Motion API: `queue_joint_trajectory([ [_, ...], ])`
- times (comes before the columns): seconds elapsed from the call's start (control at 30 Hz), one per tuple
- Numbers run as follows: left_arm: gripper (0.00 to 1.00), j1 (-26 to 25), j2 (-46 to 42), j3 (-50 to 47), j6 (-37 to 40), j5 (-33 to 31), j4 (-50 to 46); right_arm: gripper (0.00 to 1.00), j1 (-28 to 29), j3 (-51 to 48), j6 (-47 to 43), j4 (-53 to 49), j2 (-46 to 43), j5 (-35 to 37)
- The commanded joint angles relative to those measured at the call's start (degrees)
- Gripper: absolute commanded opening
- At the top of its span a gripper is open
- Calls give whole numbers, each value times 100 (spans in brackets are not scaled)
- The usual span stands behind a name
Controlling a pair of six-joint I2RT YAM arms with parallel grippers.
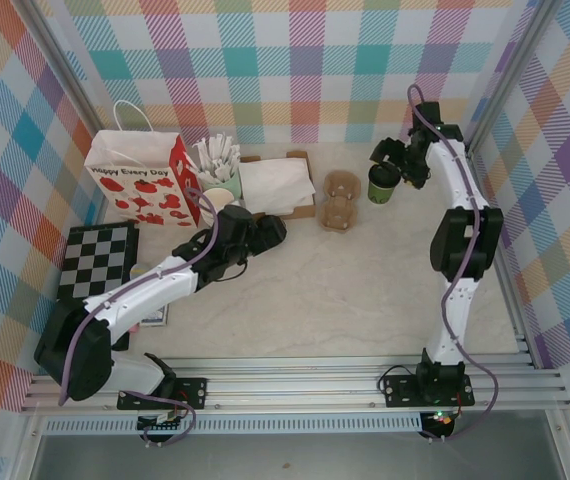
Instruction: Pack the takeout coffee
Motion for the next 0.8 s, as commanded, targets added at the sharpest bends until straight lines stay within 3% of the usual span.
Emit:
queue_joint_trajectory([
  [0.0, 100, 56, -263, -399, -219, -452, 395, 100, 151, -997, -88, 490, -1087, 200],
  [0.13, 100, 65, -407, -708, -115, -628, 928, 100, 581, -2563, 20, 1230, -2008, 414],
  [0.3, 100, 81, -437, -562, -597, -1612, -106, 92, 1263, -3847, 28, 1960, -2497, 624],
  [0.37, 100, 138, -404, -576, -764, -1625, -226, 87, 1446, -3970, 97, 2089, -2395, 769],
  [0.53, 100, 232, -124, -406, -810, -986, -143, 76, 1680, -3720, 257, 2114, -1730, 1199],
  [0.77, 100, 232, -28, -303, -837, -670, 49, 60, 1720, -3394, 178, 2205, -1056, 1587],
])
